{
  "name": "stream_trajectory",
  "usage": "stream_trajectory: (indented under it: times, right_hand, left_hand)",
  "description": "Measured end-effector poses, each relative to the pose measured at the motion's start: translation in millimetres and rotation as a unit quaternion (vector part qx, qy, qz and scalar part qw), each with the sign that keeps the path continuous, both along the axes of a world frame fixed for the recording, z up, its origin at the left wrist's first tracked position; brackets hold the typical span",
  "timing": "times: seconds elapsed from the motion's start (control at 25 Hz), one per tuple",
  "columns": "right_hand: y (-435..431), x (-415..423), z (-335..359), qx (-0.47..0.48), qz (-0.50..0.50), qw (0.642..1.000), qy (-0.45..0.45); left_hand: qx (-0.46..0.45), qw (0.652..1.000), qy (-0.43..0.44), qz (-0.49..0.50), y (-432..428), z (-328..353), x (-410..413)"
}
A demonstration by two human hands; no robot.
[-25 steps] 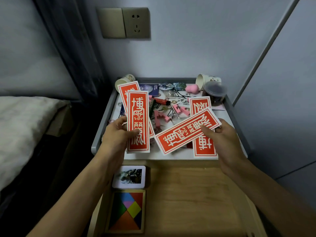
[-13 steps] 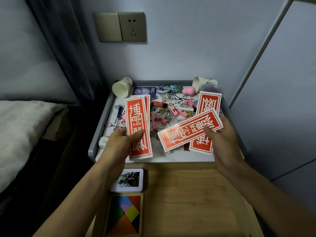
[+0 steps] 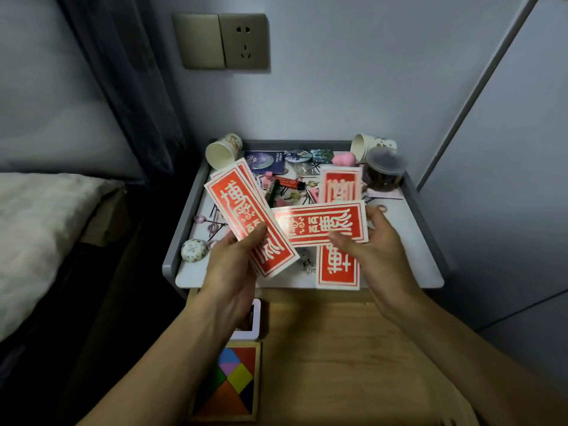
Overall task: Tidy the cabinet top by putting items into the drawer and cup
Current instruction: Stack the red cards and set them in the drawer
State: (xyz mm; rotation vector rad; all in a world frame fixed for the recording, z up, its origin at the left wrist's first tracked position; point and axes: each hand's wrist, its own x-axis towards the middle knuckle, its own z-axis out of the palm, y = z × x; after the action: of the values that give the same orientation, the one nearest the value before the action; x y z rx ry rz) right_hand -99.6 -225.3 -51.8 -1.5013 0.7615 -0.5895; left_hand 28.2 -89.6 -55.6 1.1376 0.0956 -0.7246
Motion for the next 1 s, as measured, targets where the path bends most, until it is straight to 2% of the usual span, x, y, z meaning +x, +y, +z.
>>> stream_trajectory:
  times: [0.08,0.16,0.32,0.4,0.48,0.64,0.76,0.88,1.0]
  right_hand:
    - [3.5,-0.3,0.2,-0.04,0.056,0.997,0.038]
    - [5.3,-0.6,0.6,-0.032,0.09,0.994,0.049]
    - [9.7,0.2,0.4,0.024,0.115,0.992,0.034]
    - [12.8,1.2,-1.3,0.024,0.108,0.994,0.025]
    - [14.4,2.0,-1.9,0.021,0.122,0.992,0.021]
    - [7.0,0.6,0.5,0.017,0.188,0.981,0.048]
    - [-2.9,-3.7,5.2,-0.026,0.163,0.984,0.072]
    - [-15.6,-9.6,8.6,-0.119,0.133,0.98,0.089]
    - [-25.2,-10.6,14.6,-0.154,0.172,0.965,0.121]
  left_hand:
    - [0.006,0.999,-0.033,0.031,4.3,1.5,6.2]
    - [0.001,0.998,-0.044,0.05,8.2,3.7,11.0]
    - [-0.08,0.996,0.012,0.036,8.3,7.2,8.8]
    - [-0.086,0.996,0.026,0.002,4.8,7.1,-1.4]
    - [-0.062,0.998,0.011,-0.002,2.8,7.0,-7.6]
    - [0.01,0.995,-0.071,0.076,8.4,11.5,9.0]
    - [0.055,0.984,-0.14,0.101,19.0,15.3,23.8]
    - [0.069,0.98,-0.176,0.06,25.3,16.9,32.6]
    - [0.095,0.98,-0.175,-0.027,25.9,20.0,35.3]
